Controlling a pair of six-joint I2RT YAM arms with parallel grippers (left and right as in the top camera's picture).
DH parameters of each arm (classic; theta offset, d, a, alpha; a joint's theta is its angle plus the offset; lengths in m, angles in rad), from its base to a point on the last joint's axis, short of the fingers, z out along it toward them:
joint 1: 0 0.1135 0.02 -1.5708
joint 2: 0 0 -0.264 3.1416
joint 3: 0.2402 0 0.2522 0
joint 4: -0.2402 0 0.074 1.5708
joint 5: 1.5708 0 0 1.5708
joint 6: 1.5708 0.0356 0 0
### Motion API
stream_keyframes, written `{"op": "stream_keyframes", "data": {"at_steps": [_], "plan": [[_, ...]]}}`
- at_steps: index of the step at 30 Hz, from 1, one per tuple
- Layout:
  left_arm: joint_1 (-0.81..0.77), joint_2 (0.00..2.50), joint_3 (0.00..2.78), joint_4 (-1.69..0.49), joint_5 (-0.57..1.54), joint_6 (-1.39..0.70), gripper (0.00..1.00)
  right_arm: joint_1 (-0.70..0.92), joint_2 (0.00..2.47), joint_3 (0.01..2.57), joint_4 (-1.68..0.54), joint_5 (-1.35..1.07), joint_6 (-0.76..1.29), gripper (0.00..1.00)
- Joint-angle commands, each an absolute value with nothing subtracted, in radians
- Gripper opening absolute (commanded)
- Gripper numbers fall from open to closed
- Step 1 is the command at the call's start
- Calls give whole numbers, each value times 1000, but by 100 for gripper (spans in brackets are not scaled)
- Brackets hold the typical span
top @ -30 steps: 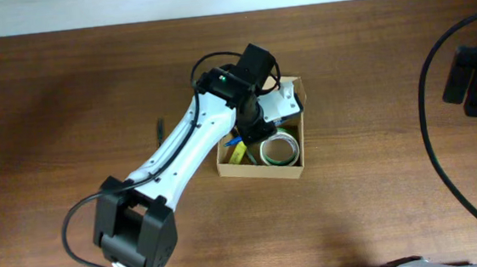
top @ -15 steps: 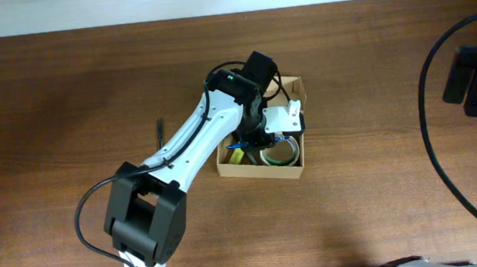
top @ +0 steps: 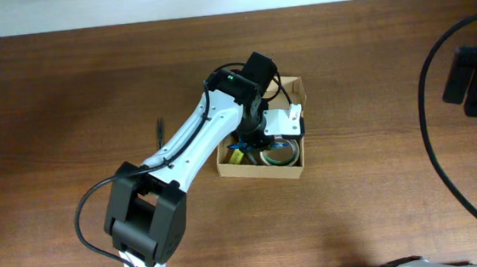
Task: Pack container
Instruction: 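Carry the blue pen into the box and release it, then move the left gripper over the grey pen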
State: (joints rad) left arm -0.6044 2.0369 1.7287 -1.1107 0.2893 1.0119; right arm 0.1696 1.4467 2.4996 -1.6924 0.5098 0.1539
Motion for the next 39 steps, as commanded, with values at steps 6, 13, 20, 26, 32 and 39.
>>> {"op": "stream_keyframes", "data": {"at_steps": [6,13,20,26,32,39], "plan": [[-599,2046,1719,-1111,311,1026,57,162,1447,2496,-1698,508,154,99],[-599,2045,1769,-1081,255,955,67,162,1447,2496,-1698,508,154,99],[-567,2042,2020,-1066,42,686,64,162,1448,2496,-1699,508,153,99],[-435,2042,2195,-1080,-75,289,62,162,1449,2496,-1699,508,153,99],[-224,2051,2203,-1226,-44,-107,38,162,1449,2496,-1699,504,154,99],[-80,2089,2156,-1353,-10,-216,35,162,1452,2496,-1698,504,154,99]]}}
